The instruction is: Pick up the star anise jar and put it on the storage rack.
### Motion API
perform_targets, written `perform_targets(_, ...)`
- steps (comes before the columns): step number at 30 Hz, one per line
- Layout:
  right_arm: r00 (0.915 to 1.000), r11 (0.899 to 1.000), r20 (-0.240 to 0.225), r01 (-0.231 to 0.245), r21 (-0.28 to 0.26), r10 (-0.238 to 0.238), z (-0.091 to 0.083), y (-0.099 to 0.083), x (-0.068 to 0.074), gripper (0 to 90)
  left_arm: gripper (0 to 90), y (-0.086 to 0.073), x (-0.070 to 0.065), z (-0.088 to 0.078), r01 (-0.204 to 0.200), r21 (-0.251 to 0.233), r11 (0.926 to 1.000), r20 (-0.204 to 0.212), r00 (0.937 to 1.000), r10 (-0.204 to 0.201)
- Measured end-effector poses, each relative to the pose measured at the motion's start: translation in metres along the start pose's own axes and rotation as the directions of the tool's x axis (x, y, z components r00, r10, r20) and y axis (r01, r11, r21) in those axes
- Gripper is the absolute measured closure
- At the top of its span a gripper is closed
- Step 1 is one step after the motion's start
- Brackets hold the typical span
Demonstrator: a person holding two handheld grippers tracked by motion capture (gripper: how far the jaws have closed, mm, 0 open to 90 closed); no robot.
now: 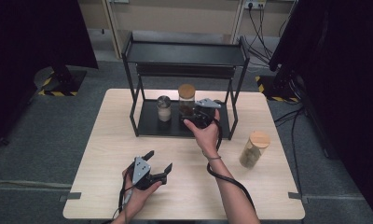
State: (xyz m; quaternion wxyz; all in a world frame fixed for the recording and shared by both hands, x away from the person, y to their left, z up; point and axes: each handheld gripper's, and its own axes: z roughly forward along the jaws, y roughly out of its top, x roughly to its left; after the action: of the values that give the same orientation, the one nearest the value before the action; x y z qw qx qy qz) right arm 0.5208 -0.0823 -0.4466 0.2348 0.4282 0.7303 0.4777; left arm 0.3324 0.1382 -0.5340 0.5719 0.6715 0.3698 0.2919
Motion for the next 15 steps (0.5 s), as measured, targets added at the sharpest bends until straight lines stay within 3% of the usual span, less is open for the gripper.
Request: perform_targets(15,0.9996,1.0,-0.01,0.026,0.006,-0.026,-0.014,-0.01,0.001,2.2,13.0,0.0,0.0,0.0,0.0,0.0,1.0,-0.001,1.0,0.0)
